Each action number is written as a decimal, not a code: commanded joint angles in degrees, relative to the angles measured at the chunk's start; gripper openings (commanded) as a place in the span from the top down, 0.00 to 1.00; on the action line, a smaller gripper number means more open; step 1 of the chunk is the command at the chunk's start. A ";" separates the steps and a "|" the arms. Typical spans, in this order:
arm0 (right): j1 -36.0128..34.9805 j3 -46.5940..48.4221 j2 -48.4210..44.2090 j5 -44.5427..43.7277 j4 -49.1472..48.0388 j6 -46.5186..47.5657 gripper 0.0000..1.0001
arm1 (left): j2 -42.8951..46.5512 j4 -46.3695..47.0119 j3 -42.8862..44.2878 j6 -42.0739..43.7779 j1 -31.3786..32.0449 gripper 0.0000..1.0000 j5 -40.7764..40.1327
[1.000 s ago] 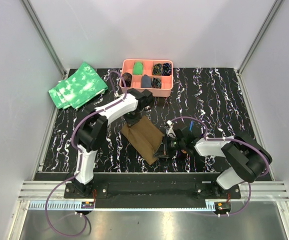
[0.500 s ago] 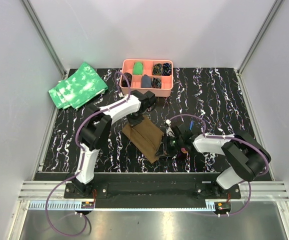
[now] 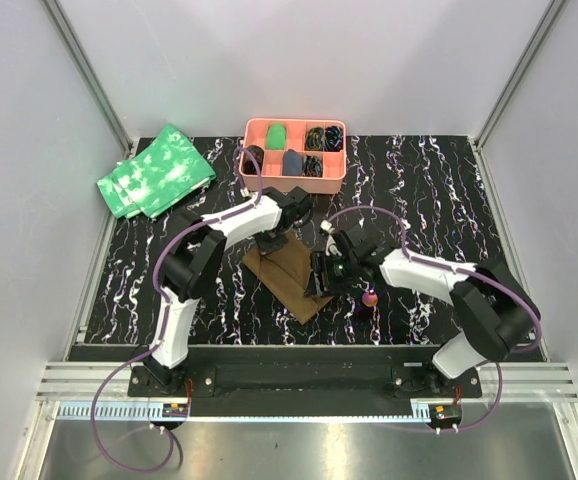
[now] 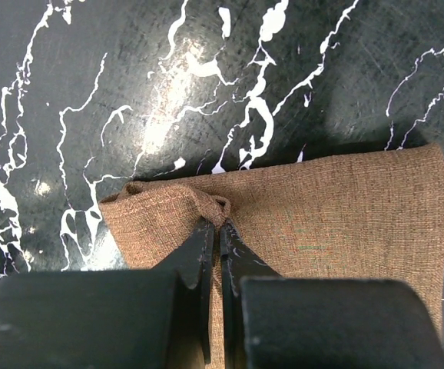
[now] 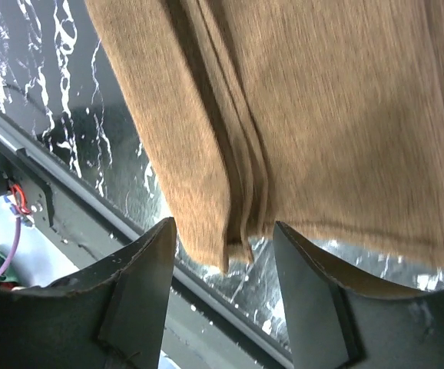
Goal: Fold the napkin into a case and place the utensils inside
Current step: Fold the lower triangle-folded napkin at the center of the board, then smooth out the 2/3-rectangle-folded napkin at the center of the board.
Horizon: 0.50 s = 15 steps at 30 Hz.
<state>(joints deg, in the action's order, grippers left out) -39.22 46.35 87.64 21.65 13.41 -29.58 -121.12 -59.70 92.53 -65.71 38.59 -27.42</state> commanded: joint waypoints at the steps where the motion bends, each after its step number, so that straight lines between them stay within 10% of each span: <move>1: 0.11 3.83 3.68 0.06 0.65 3.30 0.37 | 4.39 3.18 -1.65 2.25 0.35 1.00 -2.38; 8: 0.11 1.83 7.29 2.70 -3.47 1.64 0.47 | 5.98 5.38 -2.44 4.45 0.26 0.94 -2.46; 15: 0.02 -2.66 6.50 4.27 -6.64 -0.30 0.78 | 7.82 7.23 -2.88 6.12 0.26 0.73 -1.85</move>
<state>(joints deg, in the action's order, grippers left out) -39.20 46.15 95.33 24.03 9.43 -28.86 -117.47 -54.89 90.08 -61.14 38.70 -27.49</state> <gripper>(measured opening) 0.301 0.178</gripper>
